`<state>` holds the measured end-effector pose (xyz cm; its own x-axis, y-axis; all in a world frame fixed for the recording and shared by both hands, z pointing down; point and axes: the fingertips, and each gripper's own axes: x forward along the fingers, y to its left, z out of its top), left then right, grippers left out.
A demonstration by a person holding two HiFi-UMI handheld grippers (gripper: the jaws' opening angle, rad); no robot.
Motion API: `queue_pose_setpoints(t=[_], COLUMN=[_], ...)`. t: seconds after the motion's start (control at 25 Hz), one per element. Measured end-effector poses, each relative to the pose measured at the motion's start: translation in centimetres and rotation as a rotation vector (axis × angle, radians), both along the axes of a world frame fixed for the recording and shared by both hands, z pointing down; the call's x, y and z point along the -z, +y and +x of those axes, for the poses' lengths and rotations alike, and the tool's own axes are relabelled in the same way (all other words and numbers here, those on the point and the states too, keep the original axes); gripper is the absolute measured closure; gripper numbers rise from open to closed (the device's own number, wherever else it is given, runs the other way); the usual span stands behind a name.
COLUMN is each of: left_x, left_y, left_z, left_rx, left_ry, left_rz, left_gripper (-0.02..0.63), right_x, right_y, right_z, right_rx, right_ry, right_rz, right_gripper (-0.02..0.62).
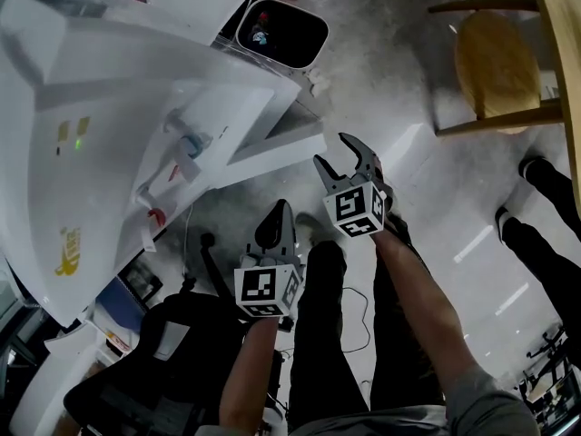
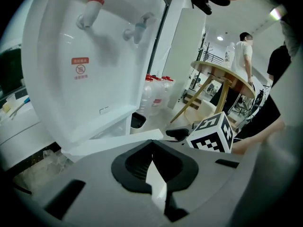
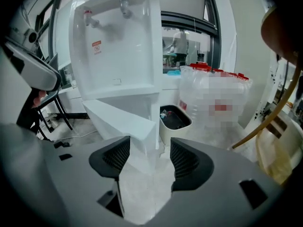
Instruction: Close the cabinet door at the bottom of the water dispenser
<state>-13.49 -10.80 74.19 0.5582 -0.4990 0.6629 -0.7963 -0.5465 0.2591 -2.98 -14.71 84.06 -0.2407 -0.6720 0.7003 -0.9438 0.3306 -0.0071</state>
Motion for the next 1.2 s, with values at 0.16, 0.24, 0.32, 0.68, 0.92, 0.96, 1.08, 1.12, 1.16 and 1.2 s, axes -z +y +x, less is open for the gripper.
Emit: queue_pose_setpoints(t=[0.16,0.24,0.32,0.68,0.92,0.96,1.08,1.12,1.16,1.2], left_x=[-0.4,-0.5,-0.7,-1.4,-2.5,-2.6,-2.7,-2.8,-2.8,-2.9], left_y=[-1.5,-2.3,-2.9,-5.8,-7.1,-7.2,-7.3,-7.3,-7.1,-7.0], left_z=[0.8,1.1,1.4,1.7,1.7,1.7,1.7,1.6,1.6,1.5], left_rx=[0.011,0.018,0.023,0.044,0.051,0.053,0.060,0.061,0.062,0.061], left_ry=[0.002,0.004,0.004,-0.002,-0.005,-0.005,-0.004,-0.005,-0.006,-0.008], left_rz=[0.011,0.018,0.027,0.090,0.117,0.119,0.122,0.121,0.120,0.118], left_gripper=[0.598,0.598,0.598,0.598,0.598,0.598,0.598,0.598,0.598,0.598], right_x=[0.0,0.0,0.0,0.1,-0.1,-0.1,-0.1,-0.1,-0.1,-0.1], right_y=[-1.9,-2.9,-3.8,-9.2,-12.8,-13.3,-14.4,-14.6,-14.6,-14.5], right_z=[0.4,0.5,0.7,0.8,0.1,0.0,-0.6,-0.7,-0.8,-0.8], right_rx=[-0.004,-0.005,-0.005,-0.016,-0.012,-0.013,-0.015,-0.015,-0.017,-0.020], right_ry=[-0.008,-0.012,-0.017,-0.047,-0.069,-0.074,-0.093,-0.096,-0.099,-0.105], right_rz=[0.018,0.031,0.040,0.119,0.163,0.164,0.161,0.163,0.166,0.167], right_gripper=[0.337,0.337,0.337,0.337,0.337,0.337,0.337,0.341,0.339,0.341])
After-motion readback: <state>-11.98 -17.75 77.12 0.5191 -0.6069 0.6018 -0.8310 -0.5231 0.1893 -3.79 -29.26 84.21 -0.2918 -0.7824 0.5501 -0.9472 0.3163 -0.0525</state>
